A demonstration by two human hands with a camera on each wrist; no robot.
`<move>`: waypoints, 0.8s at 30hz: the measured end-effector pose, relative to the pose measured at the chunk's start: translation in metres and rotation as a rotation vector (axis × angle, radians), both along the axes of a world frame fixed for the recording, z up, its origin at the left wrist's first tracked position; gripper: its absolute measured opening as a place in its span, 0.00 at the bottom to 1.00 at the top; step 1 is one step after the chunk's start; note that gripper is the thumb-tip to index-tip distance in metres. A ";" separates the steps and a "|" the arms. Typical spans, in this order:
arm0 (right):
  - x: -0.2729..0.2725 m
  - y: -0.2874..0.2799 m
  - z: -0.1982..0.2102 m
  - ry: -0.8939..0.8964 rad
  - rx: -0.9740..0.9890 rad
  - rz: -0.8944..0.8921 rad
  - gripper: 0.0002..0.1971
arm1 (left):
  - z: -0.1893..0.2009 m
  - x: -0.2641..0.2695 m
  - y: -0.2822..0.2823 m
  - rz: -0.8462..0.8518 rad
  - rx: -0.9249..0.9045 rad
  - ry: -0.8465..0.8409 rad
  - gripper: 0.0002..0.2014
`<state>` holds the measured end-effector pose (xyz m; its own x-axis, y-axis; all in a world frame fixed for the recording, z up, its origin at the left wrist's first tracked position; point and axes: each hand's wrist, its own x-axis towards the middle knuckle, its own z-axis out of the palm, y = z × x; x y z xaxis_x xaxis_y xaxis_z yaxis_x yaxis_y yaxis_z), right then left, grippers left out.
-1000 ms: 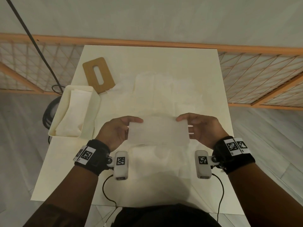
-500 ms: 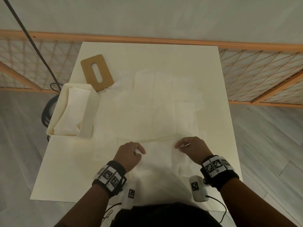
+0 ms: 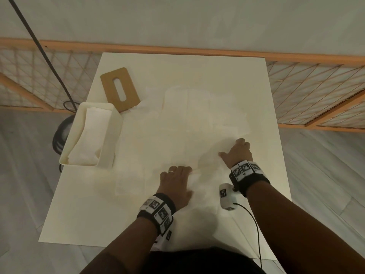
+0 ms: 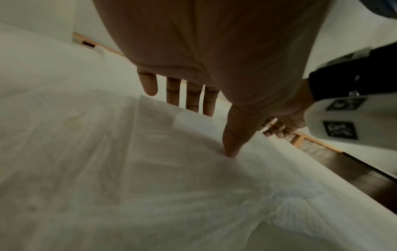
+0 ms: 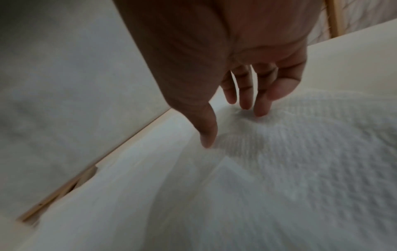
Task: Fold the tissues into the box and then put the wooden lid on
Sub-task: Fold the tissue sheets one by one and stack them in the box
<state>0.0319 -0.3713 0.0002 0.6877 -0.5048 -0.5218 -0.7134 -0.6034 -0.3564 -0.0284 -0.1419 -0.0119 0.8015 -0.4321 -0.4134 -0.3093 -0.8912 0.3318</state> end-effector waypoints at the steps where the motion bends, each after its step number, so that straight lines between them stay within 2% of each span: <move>1: 0.004 -0.003 0.000 -0.005 0.045 -0.053 0.39 | -0.002 0.001 -0.002 -0.003 0.029 0.009 0.34; 3: 0.010 -0.010 0.000 0.007 0.082 -0.109 0.37 | -0.005 0.003 -0.004 0.002 0.060 0.029 0.36; 6: 0.013 -0.019 0.001 0.071 0.035 -0.008 0.33 | -0.008 0.007 -0.005 -0.007 0.090 0.025 0.34; 8: 0.014 -0.023 0.002 0.041 0.058 -0.014 0.27 | -0.009 0.009 -0.005 -0.012 0.090 0.022 0.33; 13: 0.007 -0.037 0.008 -0.152 0.419 -0.316 0.15 | -0.010 0.012 -0.006 -0.022 0.097 0.033 0.33; 16: 0.007 -0.050 0.018 -0.239 0.439 -0.351 0.10 | -0.011 0.013 -0.007 -0.024 0.108 0.051 0.33; 20: 0.008 -0.062 0.025 -0.274 0.341 -0.265 0.14 | -0.012 0.017 -0.008 -0.021 0.116 0.070 0.33; 24: 0.002 -0.068 0.023 -0.196 0.277 -0.200 0.29 | -0.011 0.019 -0.008 -0.017 0.109 0.084 0.33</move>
<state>0.0334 -0.4396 0.0228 0.6899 -0.4974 -0.5259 -0.7096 -0.3210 -0.6273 -0.0090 -0.1502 -0.0233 0.7546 -0.3944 -0.5244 -0.3001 -0.9181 0.2588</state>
